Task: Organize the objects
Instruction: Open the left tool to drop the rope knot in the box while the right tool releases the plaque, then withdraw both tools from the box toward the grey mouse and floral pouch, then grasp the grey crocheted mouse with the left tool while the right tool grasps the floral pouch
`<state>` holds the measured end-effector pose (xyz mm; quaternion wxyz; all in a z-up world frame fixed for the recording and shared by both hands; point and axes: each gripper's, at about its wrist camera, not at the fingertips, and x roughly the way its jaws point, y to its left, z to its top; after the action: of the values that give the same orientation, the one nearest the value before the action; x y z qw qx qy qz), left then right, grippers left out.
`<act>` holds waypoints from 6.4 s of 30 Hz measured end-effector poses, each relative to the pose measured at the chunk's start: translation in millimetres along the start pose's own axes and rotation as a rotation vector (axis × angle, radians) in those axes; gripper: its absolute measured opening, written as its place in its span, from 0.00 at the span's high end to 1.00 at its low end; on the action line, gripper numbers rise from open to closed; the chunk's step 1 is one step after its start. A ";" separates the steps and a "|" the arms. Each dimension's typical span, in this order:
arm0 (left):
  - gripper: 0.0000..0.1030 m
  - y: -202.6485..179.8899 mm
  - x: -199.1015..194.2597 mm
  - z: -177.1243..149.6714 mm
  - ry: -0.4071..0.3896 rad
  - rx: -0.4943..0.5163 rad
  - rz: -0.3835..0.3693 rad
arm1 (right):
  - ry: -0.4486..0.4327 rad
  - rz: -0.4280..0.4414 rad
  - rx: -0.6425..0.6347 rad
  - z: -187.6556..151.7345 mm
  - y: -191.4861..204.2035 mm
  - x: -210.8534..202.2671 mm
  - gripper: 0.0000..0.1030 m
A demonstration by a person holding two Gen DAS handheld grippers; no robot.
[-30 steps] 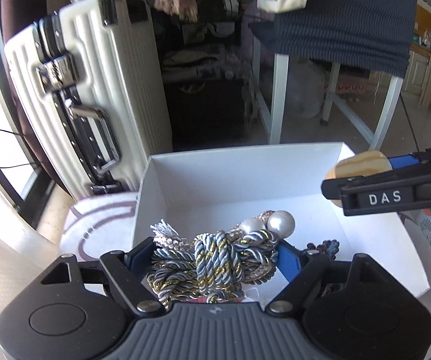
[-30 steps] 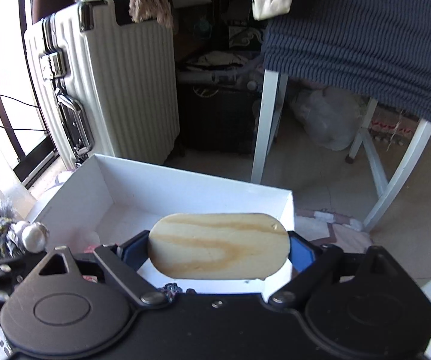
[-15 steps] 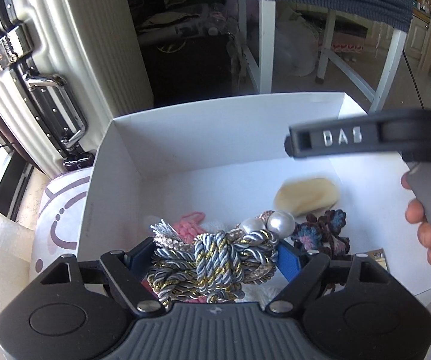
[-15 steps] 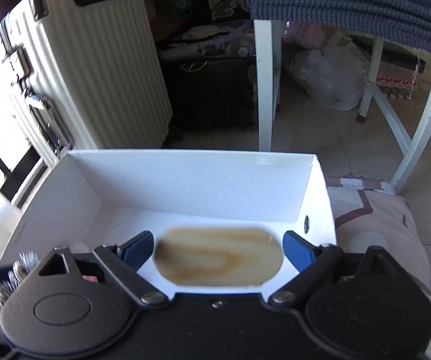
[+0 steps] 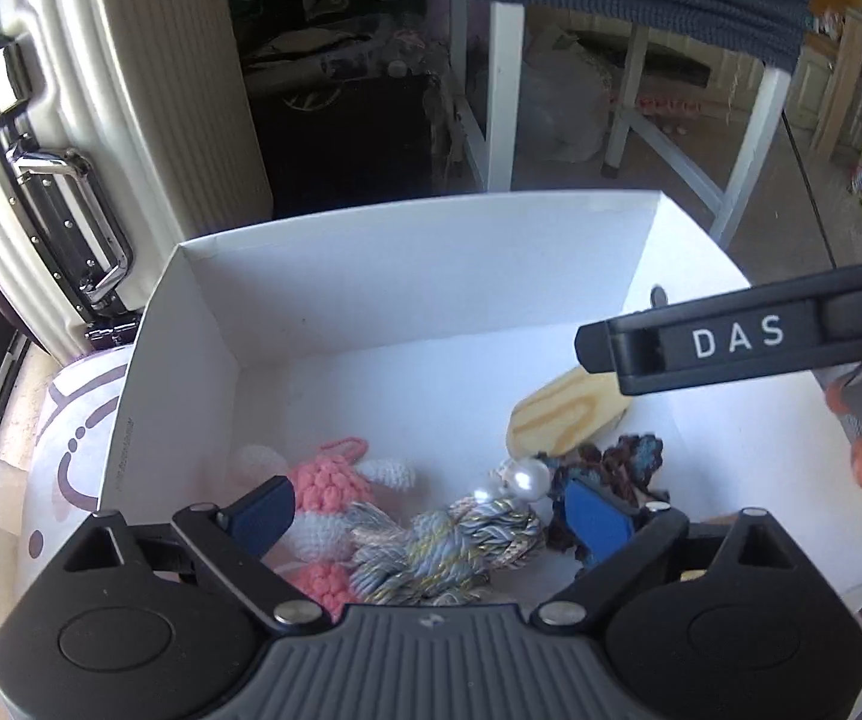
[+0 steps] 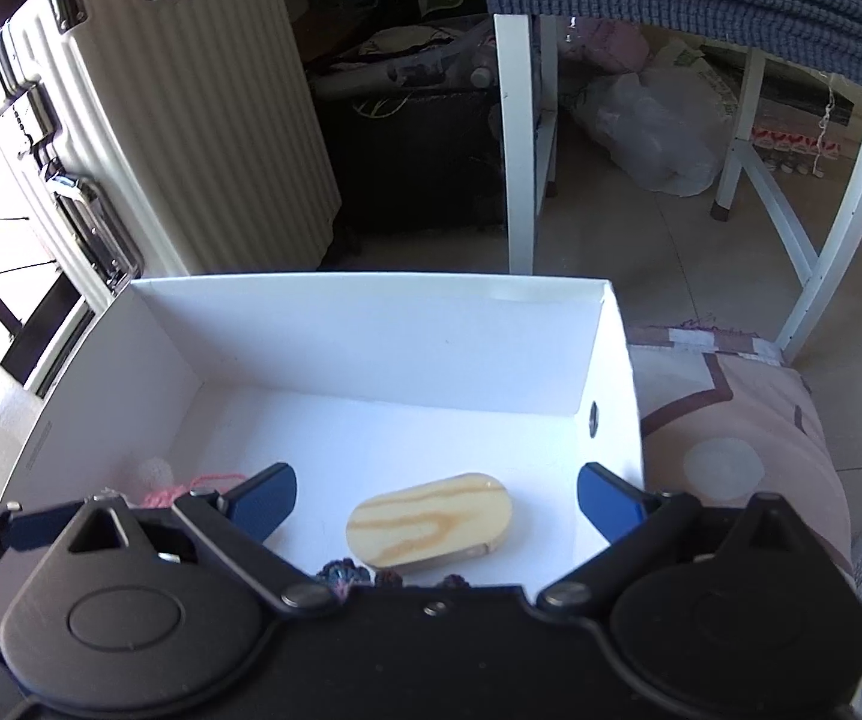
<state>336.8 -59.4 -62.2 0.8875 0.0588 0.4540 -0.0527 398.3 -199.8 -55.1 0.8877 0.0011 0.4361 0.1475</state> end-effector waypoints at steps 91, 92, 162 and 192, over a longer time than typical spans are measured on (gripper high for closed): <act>0.00 36.1 -244.6 -113.1 -0.322 -0.155 0.069 | -0.409 -0.153 -0.061 -144.9 57.0 -264.3 0.00; 0.00 35.4 -244.5 -114.4 -0.322 -0.155 0.066 | -0.409 -0.153 -0.058 -145.6 56.6 -264.1 0.00; 0.13 101.5 -70.6 -158.2 0.151 -0.070 -0.023 | 0.083 0.166 -0.369 -193.1 96.1 -60.4 0.00; 0.48 123.1 -30.6 -157.4 0.281 -0.051 -0.044 | 0.271 0.214 -0.427 -183.7 107.1 -21.0 0.12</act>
<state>211.2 87.3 -121.9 0.8149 0.0330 0.5763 -0.0516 215.9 -126.1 -138.7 0.7808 -0.1599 0.5073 0.3277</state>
